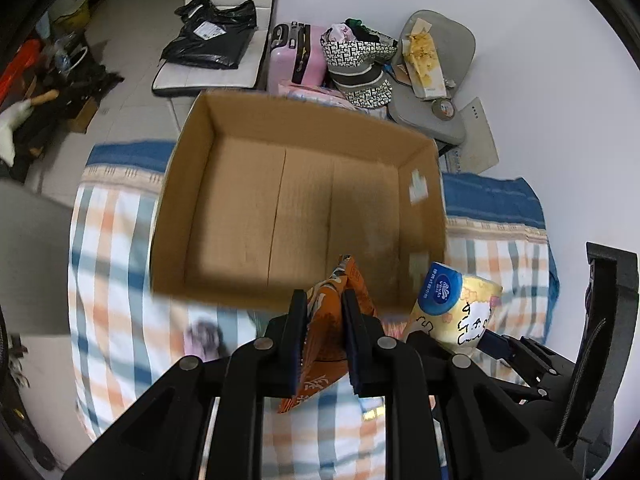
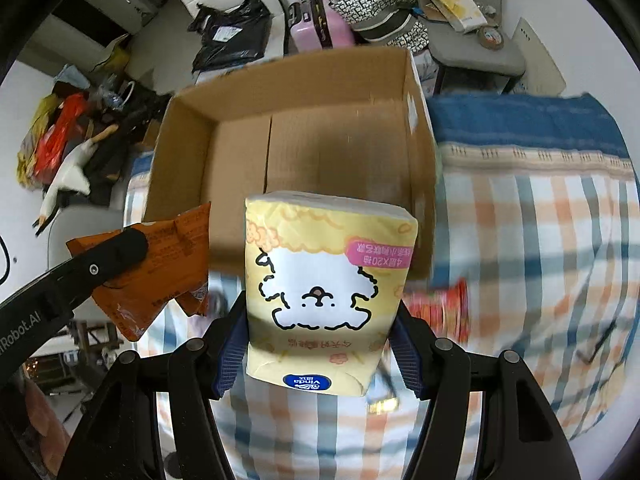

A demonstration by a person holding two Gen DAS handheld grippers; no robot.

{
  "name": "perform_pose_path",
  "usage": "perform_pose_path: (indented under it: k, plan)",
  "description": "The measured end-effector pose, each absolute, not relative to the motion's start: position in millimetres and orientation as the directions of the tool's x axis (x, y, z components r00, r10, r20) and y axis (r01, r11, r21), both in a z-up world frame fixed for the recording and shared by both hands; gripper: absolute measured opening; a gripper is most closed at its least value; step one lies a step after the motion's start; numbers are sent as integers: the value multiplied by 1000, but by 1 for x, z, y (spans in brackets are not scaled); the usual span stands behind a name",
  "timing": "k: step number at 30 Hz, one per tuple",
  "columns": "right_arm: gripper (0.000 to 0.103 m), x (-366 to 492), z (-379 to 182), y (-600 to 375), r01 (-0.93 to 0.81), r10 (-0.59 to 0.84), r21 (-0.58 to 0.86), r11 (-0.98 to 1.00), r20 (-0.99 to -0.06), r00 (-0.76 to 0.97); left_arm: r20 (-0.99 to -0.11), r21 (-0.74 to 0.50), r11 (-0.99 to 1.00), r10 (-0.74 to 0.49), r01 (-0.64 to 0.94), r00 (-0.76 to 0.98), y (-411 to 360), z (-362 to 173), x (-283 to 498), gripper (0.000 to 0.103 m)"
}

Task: Organize soft objects
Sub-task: 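Carry the orange bag and tissue pack into the box and open both tools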

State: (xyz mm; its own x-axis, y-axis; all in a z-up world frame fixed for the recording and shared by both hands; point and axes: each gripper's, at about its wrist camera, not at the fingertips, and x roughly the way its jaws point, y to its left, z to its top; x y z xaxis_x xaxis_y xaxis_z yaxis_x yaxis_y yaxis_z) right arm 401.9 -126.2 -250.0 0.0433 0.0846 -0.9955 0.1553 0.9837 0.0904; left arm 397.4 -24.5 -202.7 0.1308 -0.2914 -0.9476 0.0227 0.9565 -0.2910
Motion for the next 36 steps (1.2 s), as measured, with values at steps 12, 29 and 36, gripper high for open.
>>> perform_pose_path:
  k: [12,29,36]
  plan:
    - [66,527,-359,-142,131,-15,-22,991,-998,-54,-957,-289,956,-287,53,-40,-51,-310,526,15]
    - [68,581,-410,-158,112,28,12,994,-989,-148,-951,-283,959,-279,15,-132,-64,-358,576,17]
    - [77,582,-404,-155,90,12,-1,996,-989,-148,-963,-246,969,-242,19,-122,-59,-350,573,29]
